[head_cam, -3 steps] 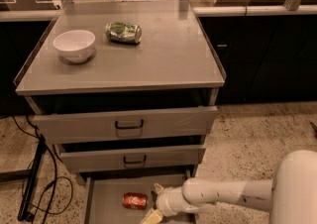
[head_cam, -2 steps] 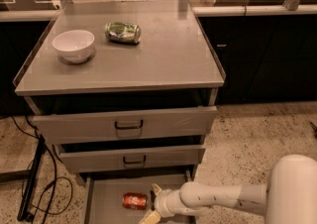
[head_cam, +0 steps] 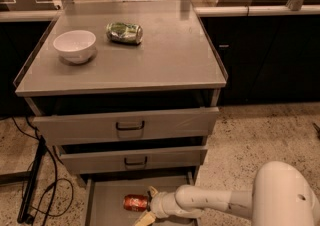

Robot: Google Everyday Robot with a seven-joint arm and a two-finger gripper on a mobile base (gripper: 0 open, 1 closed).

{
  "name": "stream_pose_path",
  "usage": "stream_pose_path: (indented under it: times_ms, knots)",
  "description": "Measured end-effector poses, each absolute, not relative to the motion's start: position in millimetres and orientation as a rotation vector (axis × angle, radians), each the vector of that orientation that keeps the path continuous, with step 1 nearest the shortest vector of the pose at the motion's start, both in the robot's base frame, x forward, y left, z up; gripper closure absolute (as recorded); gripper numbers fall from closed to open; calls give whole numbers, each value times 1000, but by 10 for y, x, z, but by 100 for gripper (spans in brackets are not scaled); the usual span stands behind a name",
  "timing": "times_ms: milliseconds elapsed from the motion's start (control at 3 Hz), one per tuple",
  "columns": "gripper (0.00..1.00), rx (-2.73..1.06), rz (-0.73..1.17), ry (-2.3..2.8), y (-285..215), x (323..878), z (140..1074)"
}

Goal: Pick coke can from bottom drawer and place on counter

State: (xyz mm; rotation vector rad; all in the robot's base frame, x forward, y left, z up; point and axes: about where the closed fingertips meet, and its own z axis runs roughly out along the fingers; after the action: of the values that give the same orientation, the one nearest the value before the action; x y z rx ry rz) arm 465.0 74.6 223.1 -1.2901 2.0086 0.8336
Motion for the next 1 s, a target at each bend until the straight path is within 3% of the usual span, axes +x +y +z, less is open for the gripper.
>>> stream_pose_path:
  times_ms: [1000]
  knots:
    - [0, -1296, 819, 2026, 1078, 4890, 1409]
